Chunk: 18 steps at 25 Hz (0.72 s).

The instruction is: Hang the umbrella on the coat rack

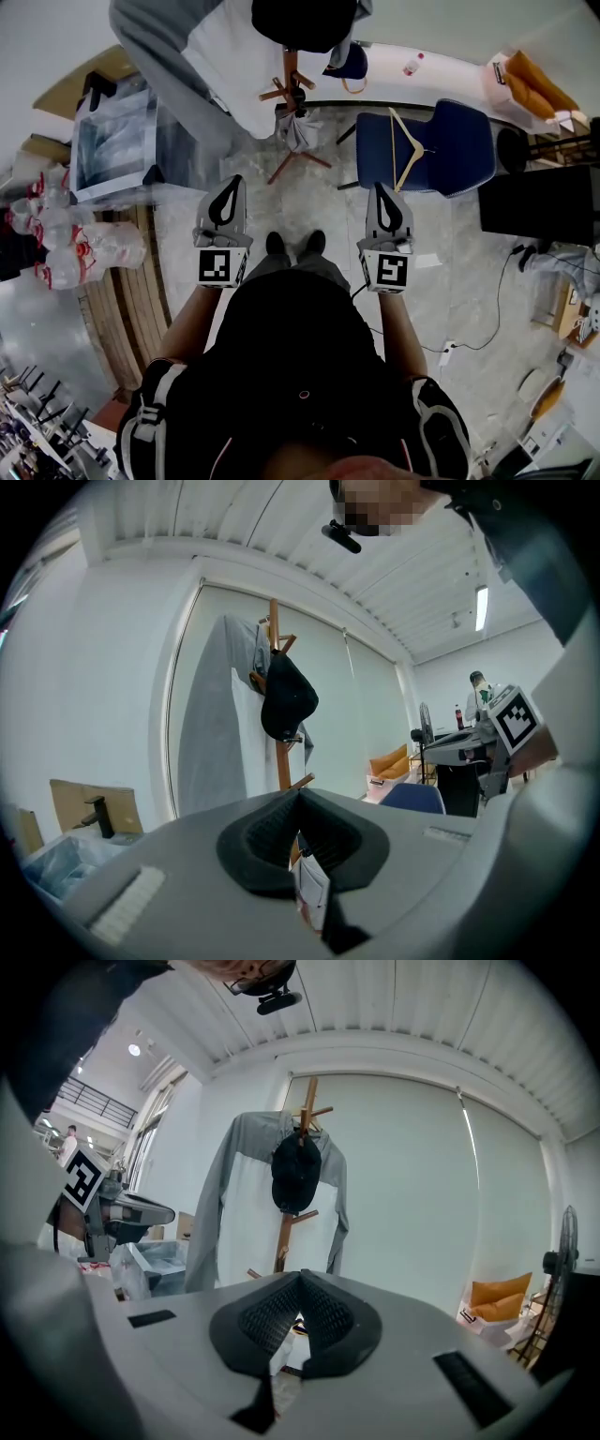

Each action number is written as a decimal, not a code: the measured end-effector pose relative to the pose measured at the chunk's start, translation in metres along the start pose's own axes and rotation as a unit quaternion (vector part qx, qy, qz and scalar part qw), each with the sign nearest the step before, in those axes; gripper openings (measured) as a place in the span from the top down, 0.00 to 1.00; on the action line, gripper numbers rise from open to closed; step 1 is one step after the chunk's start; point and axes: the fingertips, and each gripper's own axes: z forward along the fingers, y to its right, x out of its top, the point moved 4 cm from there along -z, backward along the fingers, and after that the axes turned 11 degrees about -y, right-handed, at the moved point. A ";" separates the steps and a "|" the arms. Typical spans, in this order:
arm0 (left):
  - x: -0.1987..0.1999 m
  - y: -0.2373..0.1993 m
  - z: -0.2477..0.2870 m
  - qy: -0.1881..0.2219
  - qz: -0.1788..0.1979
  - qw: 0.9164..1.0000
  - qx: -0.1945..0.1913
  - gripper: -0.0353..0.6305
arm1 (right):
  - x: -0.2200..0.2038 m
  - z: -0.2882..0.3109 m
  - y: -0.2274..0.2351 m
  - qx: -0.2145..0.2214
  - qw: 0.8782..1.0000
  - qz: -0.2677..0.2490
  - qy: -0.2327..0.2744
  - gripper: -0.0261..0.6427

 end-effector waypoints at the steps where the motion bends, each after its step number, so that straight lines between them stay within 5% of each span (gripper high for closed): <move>1: 0.003 -0.001 0.000 0.007 -0.005 1.000 0.003 0.95 | 0.000 0.000 0.000 0.000 1.000 0.001 0.008 0.96; 6: 0.001 -0.004 -0.003 -0.004 0.007 1.000 0.007 0.95 | -0.004 0.001 -0.003 -0.002 1.000 -0.009 -0.024 0.96; 18: -0.003 -0.008 -0.005 0.006 0.001 1.000 0.012 0.95 | 0.002 0.007 -0.007 0.004 1.000 -0.016 -0.004 0.96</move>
